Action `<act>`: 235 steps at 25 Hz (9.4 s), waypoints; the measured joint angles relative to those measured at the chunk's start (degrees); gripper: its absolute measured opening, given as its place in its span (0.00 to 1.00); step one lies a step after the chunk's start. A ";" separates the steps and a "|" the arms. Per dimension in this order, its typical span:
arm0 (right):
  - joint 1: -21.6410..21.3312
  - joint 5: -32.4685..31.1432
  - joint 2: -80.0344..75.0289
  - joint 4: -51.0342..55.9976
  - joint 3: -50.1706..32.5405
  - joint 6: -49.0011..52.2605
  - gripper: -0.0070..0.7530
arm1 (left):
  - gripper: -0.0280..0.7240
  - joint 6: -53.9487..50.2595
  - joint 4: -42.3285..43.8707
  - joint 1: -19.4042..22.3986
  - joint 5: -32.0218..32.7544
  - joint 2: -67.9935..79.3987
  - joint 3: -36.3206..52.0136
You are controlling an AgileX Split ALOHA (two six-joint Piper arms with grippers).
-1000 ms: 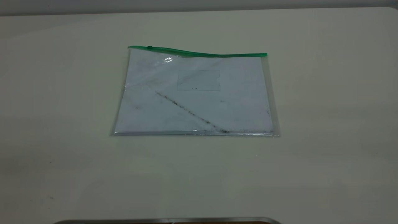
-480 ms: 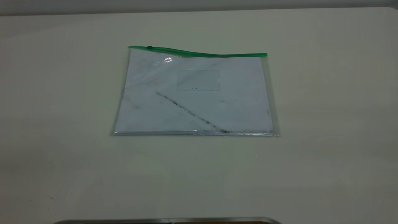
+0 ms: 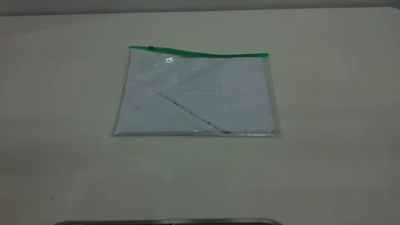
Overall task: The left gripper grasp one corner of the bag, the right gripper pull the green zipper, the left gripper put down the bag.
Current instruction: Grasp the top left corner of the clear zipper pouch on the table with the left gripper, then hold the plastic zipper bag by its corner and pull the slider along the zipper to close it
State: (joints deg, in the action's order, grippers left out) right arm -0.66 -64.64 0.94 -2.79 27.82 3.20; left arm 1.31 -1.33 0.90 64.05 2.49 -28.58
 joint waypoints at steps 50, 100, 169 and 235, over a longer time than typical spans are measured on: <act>0.00 24.76 -57.37 3.92 11.79 0.04 0.71 | 0.81 61.58 -57.25 0.00 -35.64 134.32 -56.67; 0.00 39.44 -67.50 17.33 11.84 -20.01 0.71 | 0.11 101.37 -57.67 -5.13 -1.84 146.98 -81.79; 13.89 29.38 -124.40 64.26 45.70 -82.15 0.05 | 0.11 117.28 -55.89 -21.48 -4.42 147.94 -93.61; 13.82 27.35 -127.30 59.22 51.21 -77.53 0.67 | 0.11 119.67 -52.32 -19.70 -0.77 147.27 -95.11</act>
State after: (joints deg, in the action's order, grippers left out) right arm 13.16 -37.29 -126.36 56.43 79.03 -74.33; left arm 120.97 -53.65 -18.80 63.28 149.76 -123.69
